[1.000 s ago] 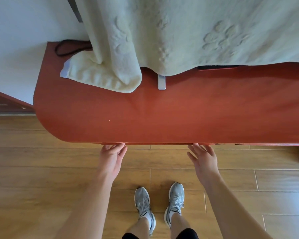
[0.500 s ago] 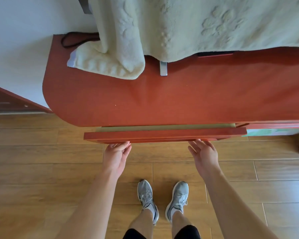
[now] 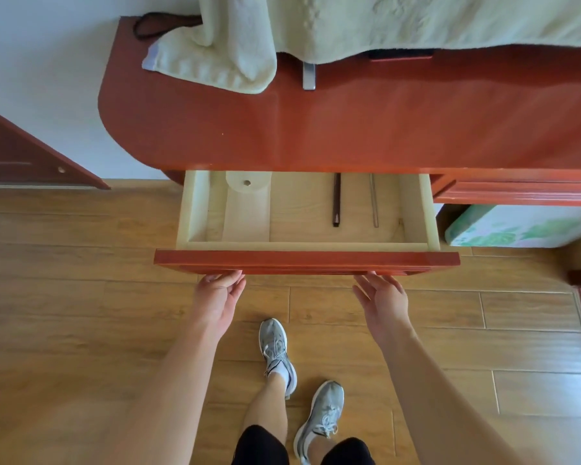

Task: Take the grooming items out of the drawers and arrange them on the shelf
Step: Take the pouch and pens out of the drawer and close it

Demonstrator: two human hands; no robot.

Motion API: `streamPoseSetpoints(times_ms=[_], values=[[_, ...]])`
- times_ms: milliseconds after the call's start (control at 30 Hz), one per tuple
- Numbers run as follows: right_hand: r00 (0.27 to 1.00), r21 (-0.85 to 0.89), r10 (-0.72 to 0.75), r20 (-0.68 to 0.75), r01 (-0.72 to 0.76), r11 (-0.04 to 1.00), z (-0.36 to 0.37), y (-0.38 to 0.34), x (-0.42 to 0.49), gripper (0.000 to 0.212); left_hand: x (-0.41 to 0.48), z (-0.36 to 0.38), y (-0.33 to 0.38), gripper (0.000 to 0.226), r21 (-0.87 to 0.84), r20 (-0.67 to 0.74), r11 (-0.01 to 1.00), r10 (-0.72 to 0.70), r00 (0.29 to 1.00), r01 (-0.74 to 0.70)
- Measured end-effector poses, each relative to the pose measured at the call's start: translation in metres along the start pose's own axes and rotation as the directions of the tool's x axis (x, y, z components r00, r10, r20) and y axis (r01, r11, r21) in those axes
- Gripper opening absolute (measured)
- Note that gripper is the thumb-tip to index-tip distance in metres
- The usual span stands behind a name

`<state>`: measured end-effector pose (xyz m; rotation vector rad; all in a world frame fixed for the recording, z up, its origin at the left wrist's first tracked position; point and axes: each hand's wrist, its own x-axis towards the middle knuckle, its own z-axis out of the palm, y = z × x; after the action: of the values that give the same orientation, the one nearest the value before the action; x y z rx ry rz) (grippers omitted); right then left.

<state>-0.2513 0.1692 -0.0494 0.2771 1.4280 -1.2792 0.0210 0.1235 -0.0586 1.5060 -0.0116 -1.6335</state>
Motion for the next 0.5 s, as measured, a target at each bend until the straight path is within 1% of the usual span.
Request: streamPoseSetpoints(times_ms=[167,300,500], values=[[1.000,-0.012,0.006,0.015,-0.006,1.000,-0.021,0.013,-0.017,0.060,-0.018,-0.019,-0.016,0.014,-0.018,0.003,1.000,0.005,1.000,-0.005],[1.000,-0.027,0.001,0.023,-0.001,1.000,-0.033,0.020,-0.025,0.059,-0.025,-0.026,-0.022,0.012,-0.038,0.003,0.999,0.006,1.000,-0.006],[1.000,-0.056,-0.025,0.019,0.026,0.998,-0.039,0.021,-0.029,0.061,-0.029,-0.026,-0.021,0.009,-0.006,-0.012,1.000,0.006,1.000,-0.006]])
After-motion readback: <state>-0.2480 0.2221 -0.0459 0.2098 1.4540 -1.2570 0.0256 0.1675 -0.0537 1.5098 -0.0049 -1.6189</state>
